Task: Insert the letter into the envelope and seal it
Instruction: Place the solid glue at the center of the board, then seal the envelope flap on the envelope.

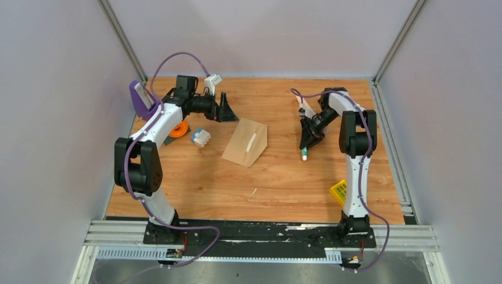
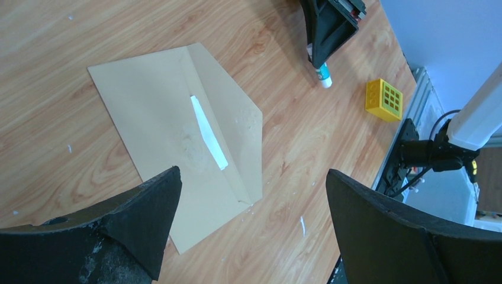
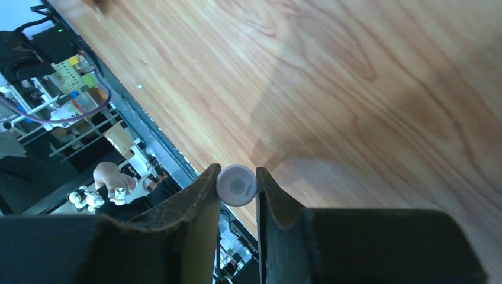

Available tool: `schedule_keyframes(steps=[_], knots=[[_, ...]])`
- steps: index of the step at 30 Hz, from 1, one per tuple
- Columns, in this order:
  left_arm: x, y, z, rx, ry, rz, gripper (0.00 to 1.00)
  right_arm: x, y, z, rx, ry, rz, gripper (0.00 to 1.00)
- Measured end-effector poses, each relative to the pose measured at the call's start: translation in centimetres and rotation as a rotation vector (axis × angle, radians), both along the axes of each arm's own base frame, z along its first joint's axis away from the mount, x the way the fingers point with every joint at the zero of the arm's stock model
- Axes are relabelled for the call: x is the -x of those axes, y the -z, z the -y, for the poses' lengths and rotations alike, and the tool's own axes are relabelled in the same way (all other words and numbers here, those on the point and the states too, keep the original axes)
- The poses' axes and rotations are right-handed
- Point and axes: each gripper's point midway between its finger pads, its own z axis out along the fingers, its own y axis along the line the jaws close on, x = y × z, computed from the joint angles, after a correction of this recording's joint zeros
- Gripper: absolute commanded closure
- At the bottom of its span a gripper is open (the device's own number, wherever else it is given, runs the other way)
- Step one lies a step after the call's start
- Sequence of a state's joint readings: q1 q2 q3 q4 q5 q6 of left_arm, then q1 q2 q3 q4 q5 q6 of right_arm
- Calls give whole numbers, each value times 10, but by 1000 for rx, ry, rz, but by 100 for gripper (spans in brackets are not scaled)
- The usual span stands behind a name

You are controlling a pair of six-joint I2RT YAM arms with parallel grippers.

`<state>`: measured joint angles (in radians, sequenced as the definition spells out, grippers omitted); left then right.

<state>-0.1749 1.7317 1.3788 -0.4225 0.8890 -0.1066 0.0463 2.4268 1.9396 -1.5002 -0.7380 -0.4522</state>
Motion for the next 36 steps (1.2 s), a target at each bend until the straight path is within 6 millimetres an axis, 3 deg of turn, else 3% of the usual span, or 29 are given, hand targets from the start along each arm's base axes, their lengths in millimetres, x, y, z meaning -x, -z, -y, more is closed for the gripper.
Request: schedule_keyframes(steps=[7,18,23,27,30,34,36], knots=[[-1,0,0,2,-2,3,0,-6,13,11,101,-3,25,61],[2,6,0,4,-7,-15,0,-8,12,9,167,5,14,57],[4,5,0,5,-8,-15,0,-28,7,16,227,-4,134,56],[4,2,-1,0,-12,-2,0,-52,-21,20,250,9,288,56],[2,3,-3,-15,-8,21,0,-66,-55,15,215,27,412,57],[3,11,-6,-48,0,35,0,-71,-101,-8,95,38,554,63],[3,21,-8,-60,5,26,0,-64,-116,-28,26,26,596,72]])
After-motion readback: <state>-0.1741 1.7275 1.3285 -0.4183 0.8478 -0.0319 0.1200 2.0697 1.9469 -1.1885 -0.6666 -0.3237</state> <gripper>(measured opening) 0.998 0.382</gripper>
